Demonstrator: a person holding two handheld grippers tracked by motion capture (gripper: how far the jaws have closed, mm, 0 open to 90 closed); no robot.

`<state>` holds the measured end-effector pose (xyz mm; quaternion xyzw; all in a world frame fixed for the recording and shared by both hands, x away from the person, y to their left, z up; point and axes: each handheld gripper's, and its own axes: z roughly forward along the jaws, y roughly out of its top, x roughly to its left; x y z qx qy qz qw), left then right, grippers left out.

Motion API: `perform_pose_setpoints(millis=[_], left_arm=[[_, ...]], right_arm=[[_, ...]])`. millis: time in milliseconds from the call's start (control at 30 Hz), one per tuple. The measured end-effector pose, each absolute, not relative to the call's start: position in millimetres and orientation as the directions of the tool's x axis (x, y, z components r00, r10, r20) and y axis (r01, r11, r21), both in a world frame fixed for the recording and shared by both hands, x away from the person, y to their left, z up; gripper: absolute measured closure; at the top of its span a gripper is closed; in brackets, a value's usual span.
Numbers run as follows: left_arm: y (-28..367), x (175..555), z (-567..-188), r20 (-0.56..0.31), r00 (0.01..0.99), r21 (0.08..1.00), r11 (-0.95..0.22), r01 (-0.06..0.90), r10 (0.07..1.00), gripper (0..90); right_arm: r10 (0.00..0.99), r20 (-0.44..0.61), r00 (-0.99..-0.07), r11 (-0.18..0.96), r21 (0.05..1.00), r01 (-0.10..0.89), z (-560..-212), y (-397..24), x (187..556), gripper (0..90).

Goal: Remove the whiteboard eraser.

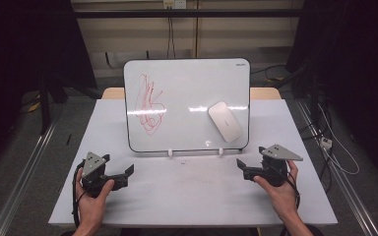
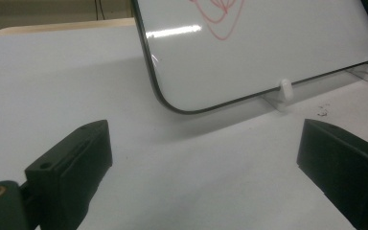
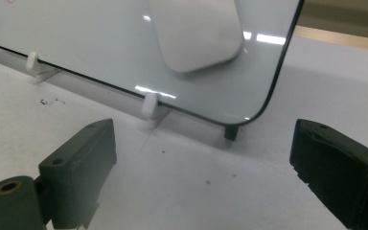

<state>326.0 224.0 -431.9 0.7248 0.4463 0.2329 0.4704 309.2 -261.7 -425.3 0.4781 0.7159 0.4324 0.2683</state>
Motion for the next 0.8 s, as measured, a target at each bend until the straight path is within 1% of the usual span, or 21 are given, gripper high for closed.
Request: perform_pose_setpoints(millis=[333,533,633,733,800], left_arm=[[225,326,-431,-0.079,0.489,0.892,-0.158,0.424,0.869,5.0],[225,329,-431,-0.083,0.486,0.890,-0.154,0.429,0.870,5.0],[224,330,-431,-0.084,0.489,0.891,-0.154,0.427,0.868,5.0],[224,331,-431,-0.085,0.488,0.890,-0.155,0.430,0.869,5.0],[225,331,-432,-0.077,0.492,0.889,-0.164,0.428,0.867,5.0]], right_arm=[[0.908,0.021,-0.419,0.186,0.876,0.446,-410,-255,325,10.3],[0.908,-0.031,-0.417,0.224,0.878,0.423,-403,-244,342,10.2],[0.902,-0.004,-0.431,0.211,0.876,0.433,-399,-239,349,12.7],[0.905,-0.043,-0.422,0.237,0.877,0.418,-393,-235,354,12.1],[0.902,-0.046,-0.428,0.241,0.877,0.415,-389,-233,359,12.9]])
